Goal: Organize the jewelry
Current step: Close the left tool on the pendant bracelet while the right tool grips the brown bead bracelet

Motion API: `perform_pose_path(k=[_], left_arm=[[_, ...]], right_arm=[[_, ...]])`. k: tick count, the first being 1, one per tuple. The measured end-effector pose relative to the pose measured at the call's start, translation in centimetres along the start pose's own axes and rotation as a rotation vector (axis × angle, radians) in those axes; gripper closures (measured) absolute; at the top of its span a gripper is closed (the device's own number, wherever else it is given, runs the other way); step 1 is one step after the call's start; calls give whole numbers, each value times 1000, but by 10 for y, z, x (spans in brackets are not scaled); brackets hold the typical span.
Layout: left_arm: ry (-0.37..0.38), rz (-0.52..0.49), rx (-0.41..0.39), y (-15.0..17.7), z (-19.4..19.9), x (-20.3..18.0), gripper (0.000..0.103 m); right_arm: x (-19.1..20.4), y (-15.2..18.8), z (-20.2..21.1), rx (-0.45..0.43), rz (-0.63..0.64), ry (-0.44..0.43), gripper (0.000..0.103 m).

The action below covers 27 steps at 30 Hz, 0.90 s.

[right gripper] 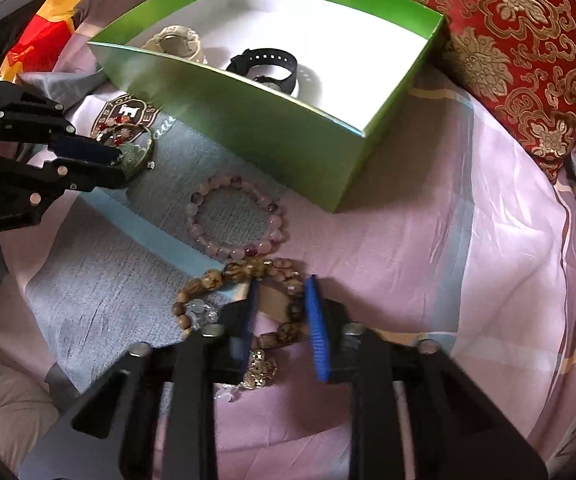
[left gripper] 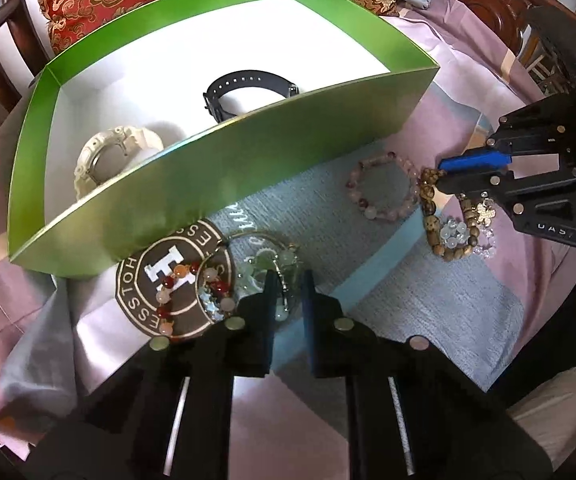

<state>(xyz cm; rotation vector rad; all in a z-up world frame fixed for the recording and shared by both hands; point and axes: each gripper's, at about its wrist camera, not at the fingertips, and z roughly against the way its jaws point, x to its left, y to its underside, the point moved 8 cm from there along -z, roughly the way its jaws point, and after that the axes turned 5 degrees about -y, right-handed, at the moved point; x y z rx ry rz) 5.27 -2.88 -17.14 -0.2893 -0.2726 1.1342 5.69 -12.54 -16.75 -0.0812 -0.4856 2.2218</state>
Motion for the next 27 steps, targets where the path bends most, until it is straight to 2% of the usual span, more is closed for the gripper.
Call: perform_pose_path(k=[9,14,22,27], left_arm=[[28,28,-62,-3,23,10,91],[13,32,-38,3,19,15,91],[41,31,-88,-2,34,11,91],[55,49,-140,-8,61,16,91]], right_arm=[[-4,-6,19,-74,-38,-39,92],[-10,-4,13,-49,-47,-20,92],[-4,-6,21,-82,-50,-49,92],[2,-15,52,-165,-43,-97,92]])
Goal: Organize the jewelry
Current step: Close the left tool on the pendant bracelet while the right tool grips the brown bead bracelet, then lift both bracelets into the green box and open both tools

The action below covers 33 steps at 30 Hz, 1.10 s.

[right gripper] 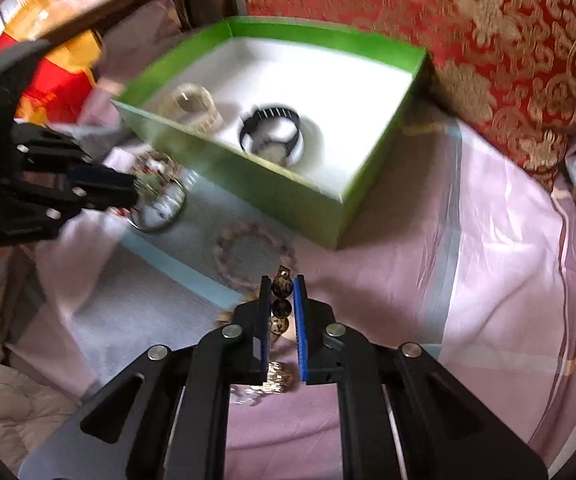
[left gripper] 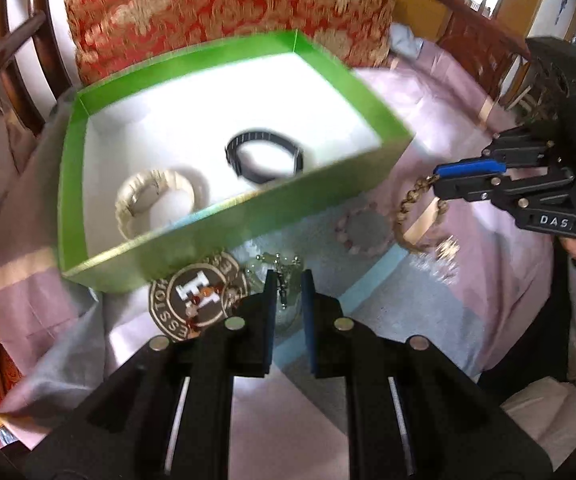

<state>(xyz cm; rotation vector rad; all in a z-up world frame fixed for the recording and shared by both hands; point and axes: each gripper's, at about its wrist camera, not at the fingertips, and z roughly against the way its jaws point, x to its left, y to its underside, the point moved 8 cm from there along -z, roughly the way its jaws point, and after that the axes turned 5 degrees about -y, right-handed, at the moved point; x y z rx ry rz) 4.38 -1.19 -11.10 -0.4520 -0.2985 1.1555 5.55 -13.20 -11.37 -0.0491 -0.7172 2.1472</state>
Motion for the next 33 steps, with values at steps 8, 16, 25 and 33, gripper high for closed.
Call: perform_pose_path(k=[8,16,25,33], left_arm=[[-11,63,-140,-45,63,27,93],[-86,115,-149,-78,51,56,94],[24,-19,-27,-26,18,13,95],[-2,-53,142,14,-47,-5,86]], right_arm=[[24,-47,53,-141,10,-81,92],[23,-119,72,-246,18,-15,92],[13,-114,45,-200,-45,-40,92],[27,-53,69,-184,-61,-120,92]])
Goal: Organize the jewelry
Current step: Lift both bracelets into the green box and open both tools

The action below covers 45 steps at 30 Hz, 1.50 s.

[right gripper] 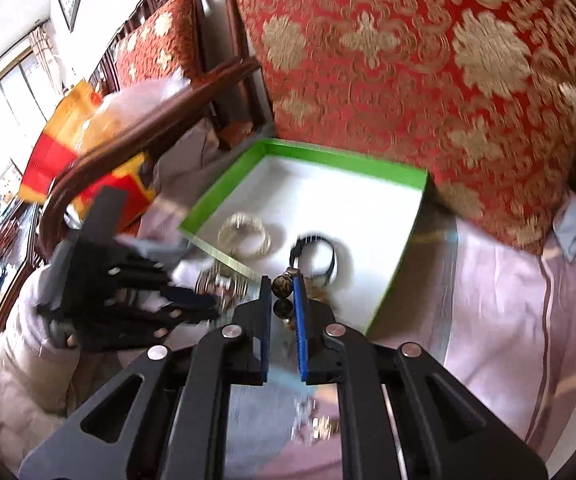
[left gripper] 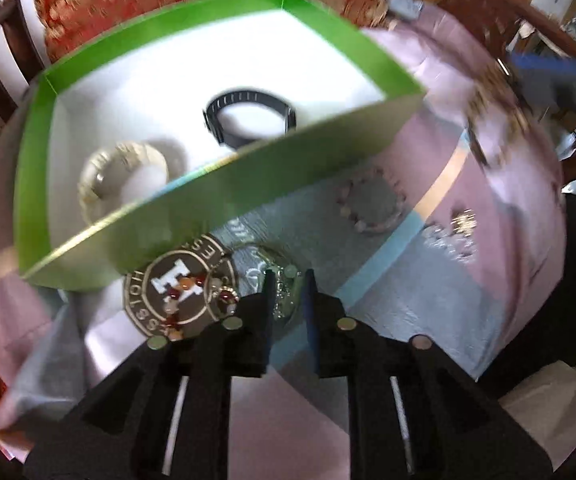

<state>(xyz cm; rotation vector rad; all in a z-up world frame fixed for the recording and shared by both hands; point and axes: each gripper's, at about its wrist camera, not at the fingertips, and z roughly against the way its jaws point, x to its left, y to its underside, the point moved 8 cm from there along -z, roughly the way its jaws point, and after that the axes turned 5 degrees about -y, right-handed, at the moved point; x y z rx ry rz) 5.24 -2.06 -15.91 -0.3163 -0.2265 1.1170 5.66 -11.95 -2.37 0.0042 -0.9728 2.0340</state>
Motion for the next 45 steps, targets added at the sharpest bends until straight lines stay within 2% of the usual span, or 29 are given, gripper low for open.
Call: perform_pose_path(k=[4,7,9,14,19,23,26,31,32,33,34,35,37,38,39,42,45], left_arm=[[-27,-11,43,2,-17,-2,84],[-24,2,35,1,-14,-1,89],[-24,9,9,-4,-5,1,91],[45,36,-120,-17,42,3,91],[42,56,-188,-23,72,13,91],[16,74,-237,-35,99,25,91],[-5,88,-272,-51,113,36,91],[-60,152,-271,-83,94,58,90],[-71,172,-266,-86,87,64,88],[-70,196,-260,-88,79,71,72],[-48,230,-240,-87,68,78,54],[-38,254,-231,-85,63,82,53],[-35,265,-215,-77,61,86,57],[-26,253,-210,-71,63,84,58],[-11,235,-204,-62,67,79,59],[-14,149,-185,-40,71,60,60],[-44,80,-154,-13,62,41,59]], right_arm=[[1,35,-24,81,-26,-45,92],[3,50,-40,127,-24,-53,92],[6,52,-45,138,-7,-48,92],[8,50,-39,112,5,-46,92],[8,41,-30,82,5,-37,92],[12,28,-24,65,14,-30,92],[13,5,-16,27,31,-13,92],[8,-44,-12,-57,52,50,92],[6,-52,-16,-64,53,54,92],[2,-60,-22,-76,53,78,92],[-2,-64,-27,-88,53,96,91],[-6,-68,-34,-102,55,103,86],[-19,-66,-48,-99,21,132,37],[-23,-65,-50,-95,-1,148,37],[-26,-58,-53,-75,-16,127,37],[-16,-36,-52,-14,-17,-2,39],[0,0,-44,48,43,-76,42]])
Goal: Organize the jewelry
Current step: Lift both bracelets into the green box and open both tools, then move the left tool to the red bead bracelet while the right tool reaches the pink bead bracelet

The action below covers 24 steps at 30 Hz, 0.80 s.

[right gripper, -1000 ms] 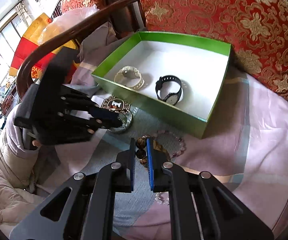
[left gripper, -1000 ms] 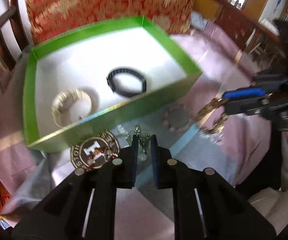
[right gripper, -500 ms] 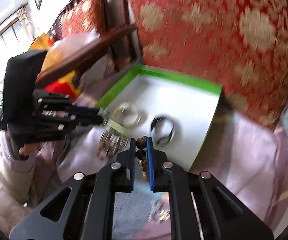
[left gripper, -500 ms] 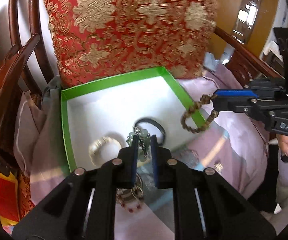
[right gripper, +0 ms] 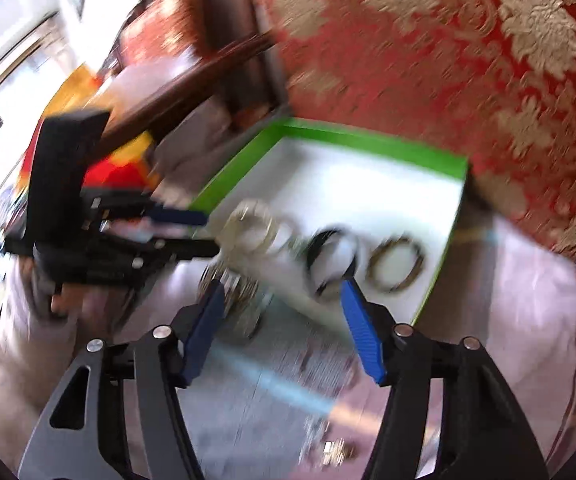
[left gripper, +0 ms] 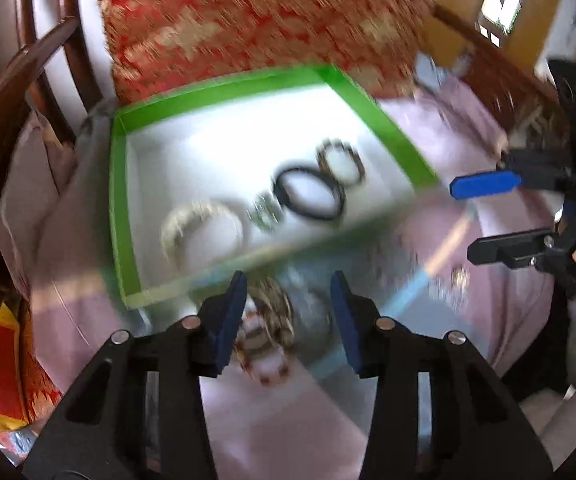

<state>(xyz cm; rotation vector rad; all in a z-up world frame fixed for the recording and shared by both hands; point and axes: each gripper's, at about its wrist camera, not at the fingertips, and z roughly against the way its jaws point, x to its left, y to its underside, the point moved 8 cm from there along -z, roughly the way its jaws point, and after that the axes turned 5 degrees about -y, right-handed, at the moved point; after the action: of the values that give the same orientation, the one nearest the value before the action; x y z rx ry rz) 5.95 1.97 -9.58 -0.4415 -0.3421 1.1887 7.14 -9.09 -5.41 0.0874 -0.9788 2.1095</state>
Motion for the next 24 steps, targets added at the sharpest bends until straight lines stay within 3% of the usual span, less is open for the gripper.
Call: perform_pose_path(k=[5,8,9,10,11,16,18,21,23,24], left_arm=[[-29,44,133,38,-39,7,60],[-33,71,183,44,-57,14,63],[-14,74,191,45,-60,12,69],[10,65,186,45,-59,7,75],[31,43,169,43,-55,0,76],[150,-24,37,32,-22,-25,71],[136,-4,39,32,-23,-18,65],[87,18,93,40,-37,-4,65],[49,27,145,48,-50,3,66],[44,29,158,50,-54,3,73]], right_arm=[[-1,46,-17,99,25,26,45],[-20,52,-36,148,-4,101,45],[-27,52,-40,153,-17,130,45],[-35,54,-46,163,-40,155,45],[-39,57,-50,177,-50,160,45],[-38,64,-59,207,-44,127,45],[-39,62,-55,198,-47,126,45],[-45,64,-51,196,-59,137,45],[-47,66,-50,205,-66,153,45],[-48,66,-52,210,-68,162,45]])
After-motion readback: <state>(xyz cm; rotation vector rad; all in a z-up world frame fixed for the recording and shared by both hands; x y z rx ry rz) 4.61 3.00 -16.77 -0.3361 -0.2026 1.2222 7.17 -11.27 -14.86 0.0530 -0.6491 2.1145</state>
